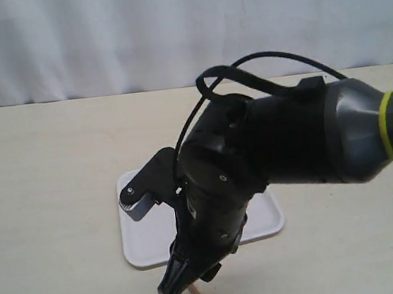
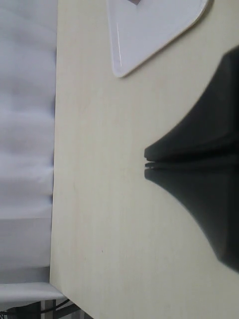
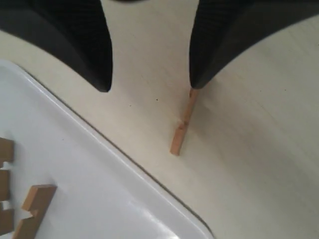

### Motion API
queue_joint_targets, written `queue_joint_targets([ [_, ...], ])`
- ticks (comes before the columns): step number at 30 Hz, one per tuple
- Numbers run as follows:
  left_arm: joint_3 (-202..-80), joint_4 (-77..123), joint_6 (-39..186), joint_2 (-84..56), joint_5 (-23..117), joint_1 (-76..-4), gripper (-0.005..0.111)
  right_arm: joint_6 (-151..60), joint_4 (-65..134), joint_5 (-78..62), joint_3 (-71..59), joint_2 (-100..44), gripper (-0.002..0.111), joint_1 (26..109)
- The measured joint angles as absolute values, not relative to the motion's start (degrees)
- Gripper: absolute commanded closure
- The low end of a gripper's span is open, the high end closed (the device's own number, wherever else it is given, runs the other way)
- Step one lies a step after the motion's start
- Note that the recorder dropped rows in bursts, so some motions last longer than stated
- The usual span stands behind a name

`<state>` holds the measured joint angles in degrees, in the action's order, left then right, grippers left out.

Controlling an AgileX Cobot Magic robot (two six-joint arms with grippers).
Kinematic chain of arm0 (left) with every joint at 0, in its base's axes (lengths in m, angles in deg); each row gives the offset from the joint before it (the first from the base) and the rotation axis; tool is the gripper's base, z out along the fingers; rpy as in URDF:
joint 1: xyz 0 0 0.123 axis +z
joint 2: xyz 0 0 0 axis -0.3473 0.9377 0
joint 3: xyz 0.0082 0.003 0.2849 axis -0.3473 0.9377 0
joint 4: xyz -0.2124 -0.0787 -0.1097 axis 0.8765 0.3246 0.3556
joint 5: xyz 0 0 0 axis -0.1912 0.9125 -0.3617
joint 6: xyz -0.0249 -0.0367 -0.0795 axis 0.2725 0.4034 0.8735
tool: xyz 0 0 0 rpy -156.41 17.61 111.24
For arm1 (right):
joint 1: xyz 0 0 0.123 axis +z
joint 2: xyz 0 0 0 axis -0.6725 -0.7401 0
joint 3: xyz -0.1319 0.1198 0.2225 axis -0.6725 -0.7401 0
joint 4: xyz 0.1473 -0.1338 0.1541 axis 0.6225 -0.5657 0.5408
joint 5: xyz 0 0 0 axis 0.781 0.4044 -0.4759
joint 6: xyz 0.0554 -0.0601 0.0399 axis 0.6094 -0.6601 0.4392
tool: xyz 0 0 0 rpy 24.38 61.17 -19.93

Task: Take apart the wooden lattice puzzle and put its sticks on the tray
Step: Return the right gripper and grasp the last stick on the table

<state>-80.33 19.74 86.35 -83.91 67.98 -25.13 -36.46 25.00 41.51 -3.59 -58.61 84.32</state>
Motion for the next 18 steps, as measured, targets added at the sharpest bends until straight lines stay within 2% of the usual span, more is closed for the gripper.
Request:
queue_joint_targets([
  [9,-80.3,19.7,86.3,-83.9,68.0,-25.1,0.107,-34.0,27.6,32.9,-10.9,-60.0,0.062,84.3],
  [18,-80.3,19.7,86.3,-83.9,68.0,-25.1,0.107,-33.8,29.1,28.3,-11.6,-63.5,0.062,84.3],
])
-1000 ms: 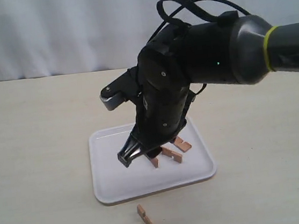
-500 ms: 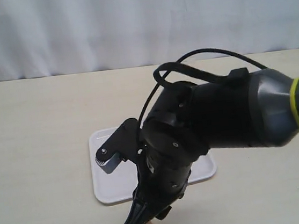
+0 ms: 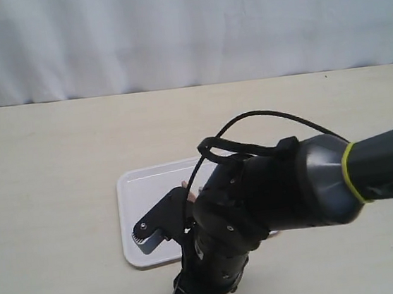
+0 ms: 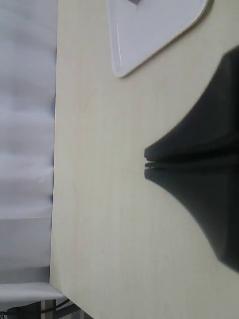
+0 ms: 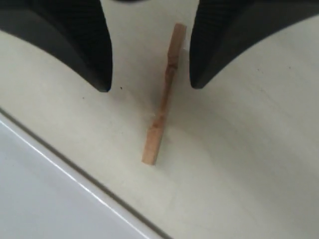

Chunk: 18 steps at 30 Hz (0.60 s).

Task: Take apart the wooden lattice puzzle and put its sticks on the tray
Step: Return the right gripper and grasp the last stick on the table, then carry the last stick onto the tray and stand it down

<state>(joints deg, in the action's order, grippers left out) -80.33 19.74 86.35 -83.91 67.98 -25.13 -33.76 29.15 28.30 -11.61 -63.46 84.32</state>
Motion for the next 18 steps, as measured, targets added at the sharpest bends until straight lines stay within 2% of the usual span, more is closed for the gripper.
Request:
queue_joint_targets([
  [6,-80.3,19.7,86.3,-83.9,68.0,-25.1,0.107,-33.6,29.3,25.8,-11.6,-65.6,0.063,84.3],
  [8,-80.3,19.7,86.3,-83.9,68.0,-25.1,0.107,-33.6,29.3,25.3,-11.6,-66.4,0.073,84.3],
  [11,-80.3,19.7,86.3,-83.9,68.0,-25.1,0.107,-33.6,29.3,24.9,-11.6,-67.4,0.102,84.3],
  [18,-80.3,19.7,86.3,-83.9,68.0,-25.1,0.107,-34.1,28.2,25.7,-9.1,-62.9,0.104,84.3],
])
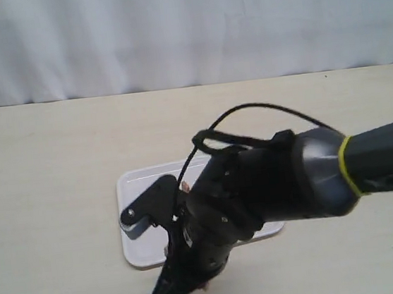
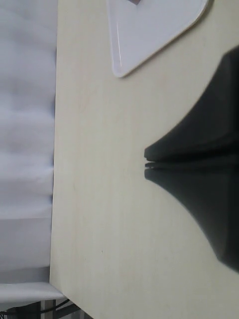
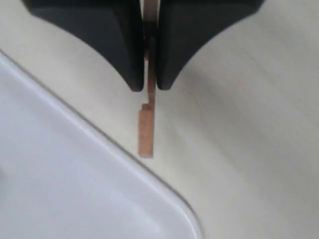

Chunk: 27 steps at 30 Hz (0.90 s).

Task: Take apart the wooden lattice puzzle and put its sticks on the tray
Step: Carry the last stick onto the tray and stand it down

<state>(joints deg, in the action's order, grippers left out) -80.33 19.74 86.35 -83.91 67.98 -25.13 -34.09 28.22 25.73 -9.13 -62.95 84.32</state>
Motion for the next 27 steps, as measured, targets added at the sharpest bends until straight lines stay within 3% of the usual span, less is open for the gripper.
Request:
queue_joint_targets([
  [5,-80.3,19.7,86.3,-83.9,68.0,-25.1,0.107,-34.4,25.9,25.6,-1.5,-58.7,0.104,84.3],
  [13,-80.3,19.7,86.3,-83.9,68.0,-25.1,0.107,-34.0,22.4,28.1,12.8,-71.8,0.104,81.0],
  [23,-80.3,19.7,86.3,-83.9,68.0,-25.1,0.107,-33.3,23.9,28.6,14.1,-79.1,0.103,76.6],
  [27,-80.3,19.7,86.3,-83.9,68.0,-25.1,0.107,-33.3,24.3,28.6,14.1,-79.7,0.092,76.6],
])
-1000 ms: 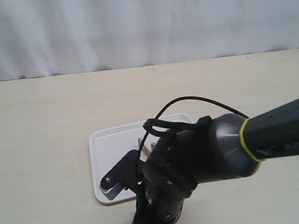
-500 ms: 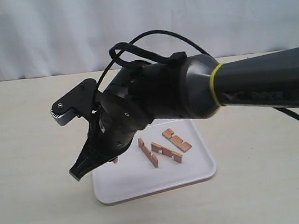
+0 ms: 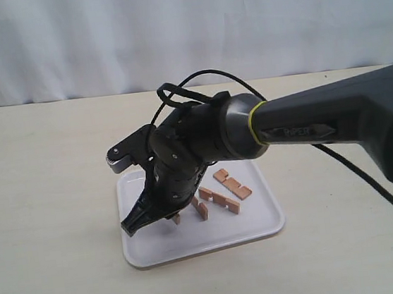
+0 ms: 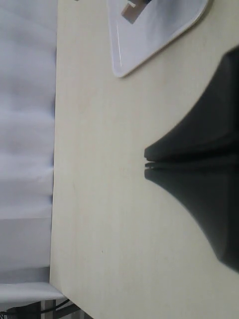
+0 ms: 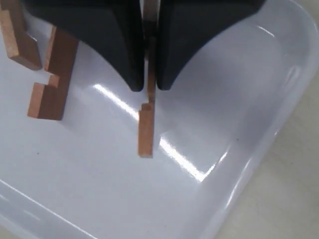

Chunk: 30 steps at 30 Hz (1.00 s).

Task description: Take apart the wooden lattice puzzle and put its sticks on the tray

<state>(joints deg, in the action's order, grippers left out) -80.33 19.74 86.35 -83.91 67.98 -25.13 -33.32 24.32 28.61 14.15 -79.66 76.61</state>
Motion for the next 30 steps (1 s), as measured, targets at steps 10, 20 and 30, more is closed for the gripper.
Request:
queue_joint_targets([
  [10,-80.3,19.7,86.3,-83.9,68.0,-25.1,0.107,-33.3,24.3,28.3,14.3,-79.4,0.059,76.6],
  [20,-80.3,19.7,86.3,-83.9,68.0,-25.1,0.107,-33.8,24.3,31.1,14.5,-69.7,0.06,76.6],
  [30,-80.3,19.7,86.3,-83.9,68.0,-25.1,0.107,-38.2,25.1,42.6,12.2,-66.0,0.104,75.8],
])
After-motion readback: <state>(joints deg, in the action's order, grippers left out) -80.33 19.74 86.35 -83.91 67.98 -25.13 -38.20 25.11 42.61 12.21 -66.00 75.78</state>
